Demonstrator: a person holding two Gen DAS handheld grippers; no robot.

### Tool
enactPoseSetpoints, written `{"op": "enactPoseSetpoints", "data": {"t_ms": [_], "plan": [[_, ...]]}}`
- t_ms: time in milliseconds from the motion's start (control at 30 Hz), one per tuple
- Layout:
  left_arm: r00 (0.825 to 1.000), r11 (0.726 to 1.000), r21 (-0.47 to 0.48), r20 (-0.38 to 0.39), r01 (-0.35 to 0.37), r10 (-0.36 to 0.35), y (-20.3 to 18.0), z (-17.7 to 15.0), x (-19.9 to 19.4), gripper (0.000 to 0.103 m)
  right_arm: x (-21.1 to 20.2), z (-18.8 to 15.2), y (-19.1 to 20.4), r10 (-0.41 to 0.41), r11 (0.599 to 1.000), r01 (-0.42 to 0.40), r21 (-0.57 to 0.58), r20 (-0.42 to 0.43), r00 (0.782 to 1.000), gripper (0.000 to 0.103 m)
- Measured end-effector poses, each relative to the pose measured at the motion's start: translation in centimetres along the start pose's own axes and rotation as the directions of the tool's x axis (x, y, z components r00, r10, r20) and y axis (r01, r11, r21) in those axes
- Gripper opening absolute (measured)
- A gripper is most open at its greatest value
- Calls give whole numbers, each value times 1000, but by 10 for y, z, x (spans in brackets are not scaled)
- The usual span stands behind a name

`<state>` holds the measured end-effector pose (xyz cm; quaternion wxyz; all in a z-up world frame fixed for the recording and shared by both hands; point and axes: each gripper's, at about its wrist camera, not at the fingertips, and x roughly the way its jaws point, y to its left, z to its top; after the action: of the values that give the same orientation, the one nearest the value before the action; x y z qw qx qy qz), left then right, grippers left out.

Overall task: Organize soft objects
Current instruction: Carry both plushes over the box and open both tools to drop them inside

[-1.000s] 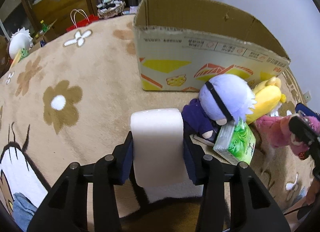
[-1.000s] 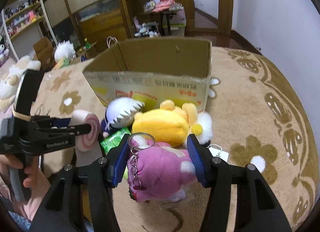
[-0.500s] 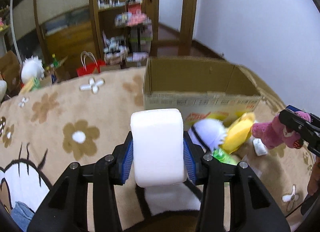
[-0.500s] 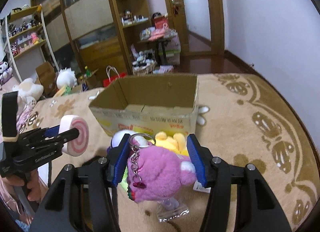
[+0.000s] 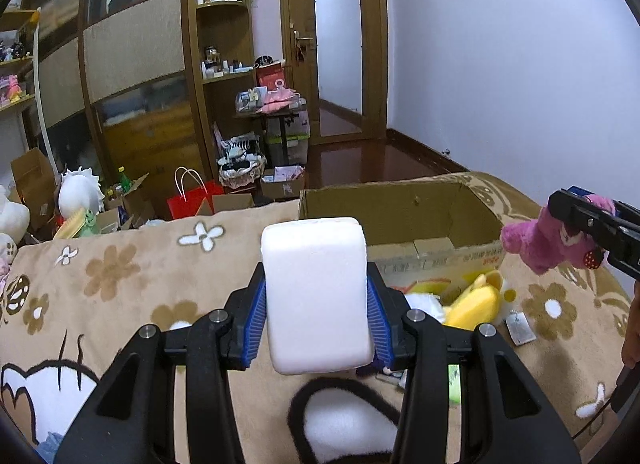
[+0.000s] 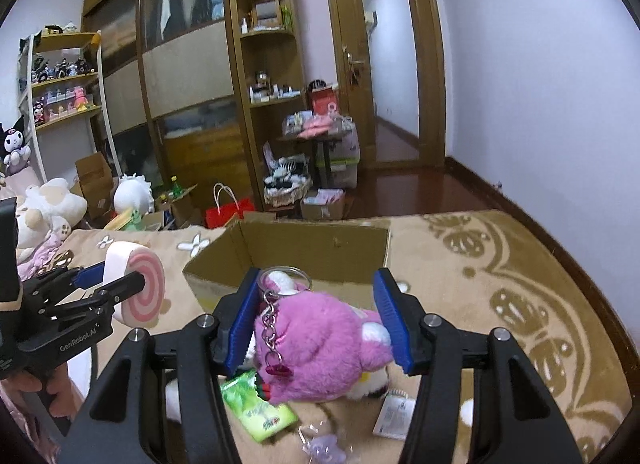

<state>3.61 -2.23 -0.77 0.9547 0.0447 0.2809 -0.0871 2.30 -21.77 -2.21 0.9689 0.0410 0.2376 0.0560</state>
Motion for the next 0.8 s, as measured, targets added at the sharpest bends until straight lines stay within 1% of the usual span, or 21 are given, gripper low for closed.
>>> {"op": "enactPoseSetpoints", "data": {"t_ms": [333, 633, 800], "plan": [[998, 1000, 6, 62, 0, -1, -4, 24, 15, 44, 8, 17, -5, -8, 1000, 8, 5, 59, 998, 59], [997, 1000, 13, 79, 12, -13, -3, 43, 39, 44, 23, 27, -8, 0, 1000, 0, -6, 78, 997, 59], [997, 1000, 8, 77, 10, -11, -1, 50, 54, 44, 37, 30, -12, 14, 1000, -14, 6, 72, 997, 59]]}}
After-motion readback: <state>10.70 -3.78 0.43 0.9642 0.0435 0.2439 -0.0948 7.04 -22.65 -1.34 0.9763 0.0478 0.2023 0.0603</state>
